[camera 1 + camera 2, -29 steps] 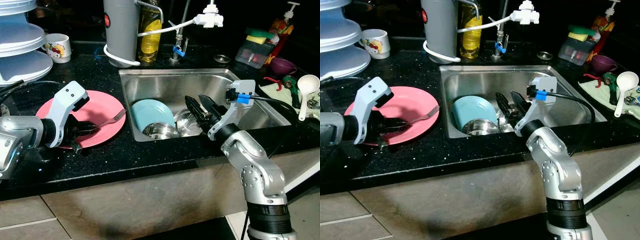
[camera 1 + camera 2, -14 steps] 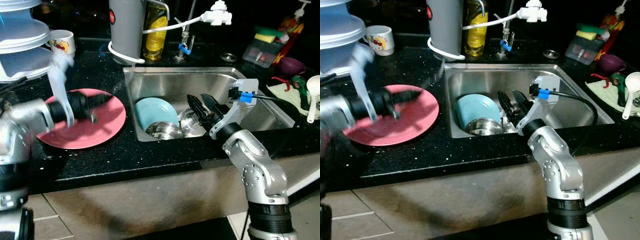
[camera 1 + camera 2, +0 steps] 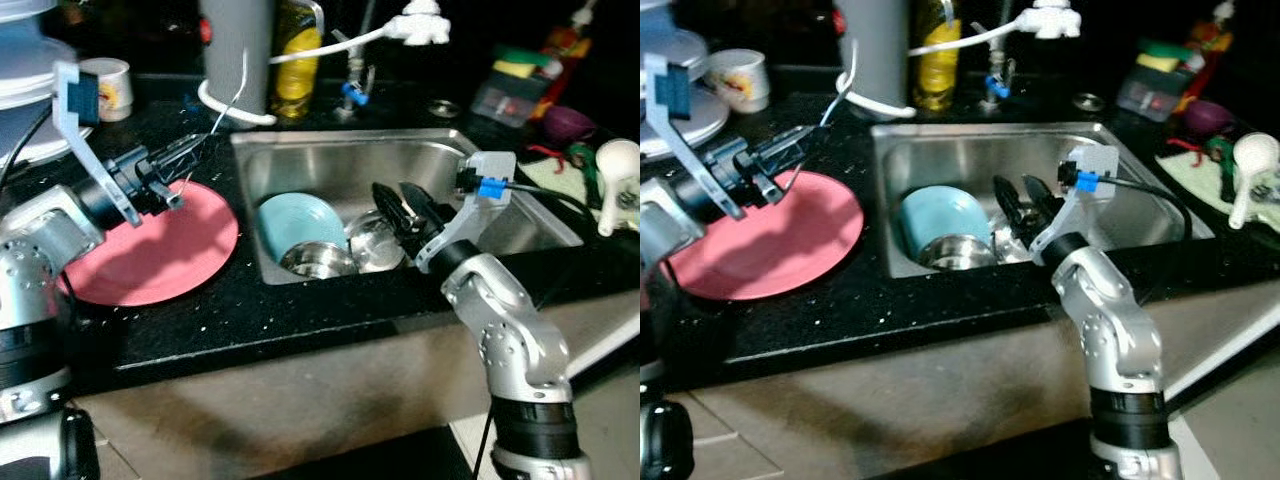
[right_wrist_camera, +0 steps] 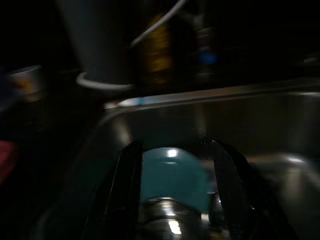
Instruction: Kitchen organization
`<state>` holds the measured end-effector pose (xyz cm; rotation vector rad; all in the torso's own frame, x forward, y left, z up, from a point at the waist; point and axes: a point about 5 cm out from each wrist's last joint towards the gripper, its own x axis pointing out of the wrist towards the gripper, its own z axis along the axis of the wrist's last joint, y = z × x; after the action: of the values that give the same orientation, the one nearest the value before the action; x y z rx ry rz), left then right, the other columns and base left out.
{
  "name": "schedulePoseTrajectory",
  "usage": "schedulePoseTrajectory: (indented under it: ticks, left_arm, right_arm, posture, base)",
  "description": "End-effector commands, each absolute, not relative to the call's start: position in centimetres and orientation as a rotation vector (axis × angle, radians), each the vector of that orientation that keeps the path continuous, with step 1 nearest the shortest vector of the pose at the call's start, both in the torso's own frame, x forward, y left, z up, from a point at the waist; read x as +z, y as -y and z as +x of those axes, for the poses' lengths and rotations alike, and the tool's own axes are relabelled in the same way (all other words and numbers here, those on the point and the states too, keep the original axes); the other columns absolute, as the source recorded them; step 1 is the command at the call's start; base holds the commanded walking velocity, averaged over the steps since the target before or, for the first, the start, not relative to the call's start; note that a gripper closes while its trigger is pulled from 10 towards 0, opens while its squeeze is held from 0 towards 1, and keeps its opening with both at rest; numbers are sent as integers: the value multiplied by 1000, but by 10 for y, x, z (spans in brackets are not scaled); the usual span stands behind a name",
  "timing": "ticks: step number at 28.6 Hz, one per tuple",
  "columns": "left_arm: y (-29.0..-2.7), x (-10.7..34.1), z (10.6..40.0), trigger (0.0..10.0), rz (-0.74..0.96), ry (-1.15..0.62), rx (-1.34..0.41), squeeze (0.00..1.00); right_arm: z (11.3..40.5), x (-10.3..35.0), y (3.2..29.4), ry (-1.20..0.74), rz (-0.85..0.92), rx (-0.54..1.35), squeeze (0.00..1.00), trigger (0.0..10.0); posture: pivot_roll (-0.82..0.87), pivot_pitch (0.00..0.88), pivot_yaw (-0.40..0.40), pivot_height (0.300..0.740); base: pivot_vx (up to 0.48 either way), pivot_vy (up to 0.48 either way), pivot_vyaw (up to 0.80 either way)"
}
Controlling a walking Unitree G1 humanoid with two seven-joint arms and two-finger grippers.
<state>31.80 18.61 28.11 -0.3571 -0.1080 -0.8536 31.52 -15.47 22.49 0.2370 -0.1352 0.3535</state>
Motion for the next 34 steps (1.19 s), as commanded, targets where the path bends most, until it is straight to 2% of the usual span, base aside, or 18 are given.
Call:
schedulePoseTrajectory:
  ticks: [1,4,8,11,15,16,17,18,22,27,28,30,31,32,34]
  left_arm:
    - [-178,285,316,0,-346,115,-878,0]
    - [-167,283,316,0,-328,103,-898,0]
    - [-155,276,320,0,-219,55,-867,0]
    - [-154,257,327,0,65,-41,-742,0]
    - [-150,248,331,0,158,-70,-677,0]
    - [-148,245,332,8706,213,-76,-650,0]
    - [-148,245,332,8706,213,-76,-650,0]
    - [-146,243,334,10000,264,-81,-625,0]
    - [-146,235,342,10000,408,-87,-504,0]
    - [-150,223,346,10000,453,-113,-450,0]
    - [-150,222,346,10000,445,-116,-450,43]
    - [-150,221,346,10000,439,-115,-450,43]
    - [-150,220,346,10000,423,-110,-450,494]
    - [-149,219,347,10000,407,-105,-447,1000]
    - [-151,221,348,10000,358,-84,-435,1000]
  right_arm:
    - [315,220,159,113,245,332,0,10000]
    - [316,219,160,111,243,324,0,10000]
    - [316,220,162,114,235,317,0,10000]
    - [317,220,163,119,228,310,0,10000]
    - [317,220,163,118,225,309,0,10000]
    - [317,220,163,118,225,310,0,10000]
    - [317,220,163,118,225,310,0,10000]
    - [318,220,162,118,224,312,0,10000]
    - [318,220,161,114,220,316,0,10000]
    - [318,220,161,114,217,315,0,10000]
    - [318,220,161,114,217,315,0,10000]
    - [318,220,161,114,217,315,0,10000]
    - [318,220,161,115,216,316,0,10000]
    - [318,220,161,115,214,317,0,10000]
    - [318,220,161,116,213,319,0,10000]
  posture:
    - [98,27,-139,740]
    - [94,22,-136,740]
    - [95,22,-137,740]
    - [98,16,-141,740]
    - [101,14,-142,740]
    - [102,14,-142,740]
    - [102,14,-142,740]
    - [102,13,-142,740]
    - [101,12,-141,740]
    - [96,10,-135,740]
    - [96,10,-135,740]
    - [96,10,-135,740]
    - [96,10,-135,740]
    - [97,10,-133,740]
    - [99,10,-134,740]
  base:
    - [0,0,-800]
    - [0,0,-800]
    - [0,0,-800]
    - [0,0,0]
    - [0,0,0]
    - [0,0,0]
    - [0,0,0]
    - [0,0,0]
    - [0,0,0]
    - [0,0,0]
    - [0,0,0]
    - [0,0,0]
    - [0,0,0]
    - [0,0,0]
    - [0,0,0]
